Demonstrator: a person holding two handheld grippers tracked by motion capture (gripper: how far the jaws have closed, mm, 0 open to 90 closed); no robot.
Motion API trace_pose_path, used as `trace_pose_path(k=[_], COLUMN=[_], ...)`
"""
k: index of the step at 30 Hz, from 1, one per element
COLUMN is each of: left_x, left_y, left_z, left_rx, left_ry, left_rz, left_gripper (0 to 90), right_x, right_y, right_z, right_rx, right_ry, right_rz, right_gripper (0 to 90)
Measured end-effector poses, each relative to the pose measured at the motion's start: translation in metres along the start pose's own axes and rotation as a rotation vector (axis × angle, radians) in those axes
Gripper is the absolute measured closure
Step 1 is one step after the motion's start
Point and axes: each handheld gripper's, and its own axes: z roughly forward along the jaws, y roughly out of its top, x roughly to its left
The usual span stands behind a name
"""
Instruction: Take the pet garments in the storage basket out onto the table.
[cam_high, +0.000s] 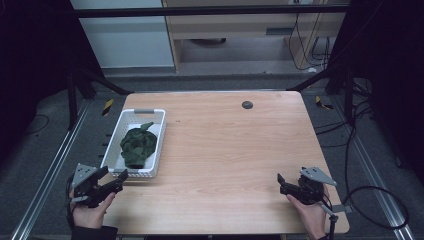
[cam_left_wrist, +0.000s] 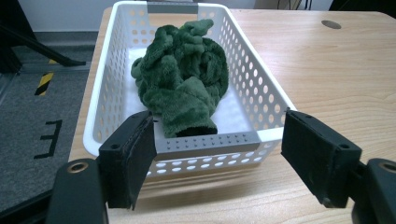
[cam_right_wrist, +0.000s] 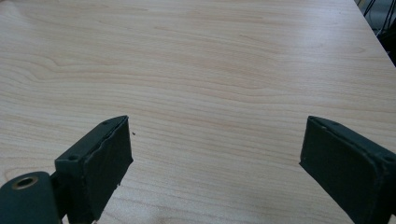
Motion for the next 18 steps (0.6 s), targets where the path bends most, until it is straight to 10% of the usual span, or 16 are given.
trace_pose_path(k=[18], left_x=[0.004], left_y=[0.044], left_z=[0.019], left_rx=[-0.012], left_ry=[-0.031], left_rz=[0.031], left_gripper=[25.2], right_x=[0.000], right_y=[-0.001], right_z=[0.002], right_rx=[0.011], right_ry=[0.008], right_rz=[-0.006], right_gripper=[9.1])
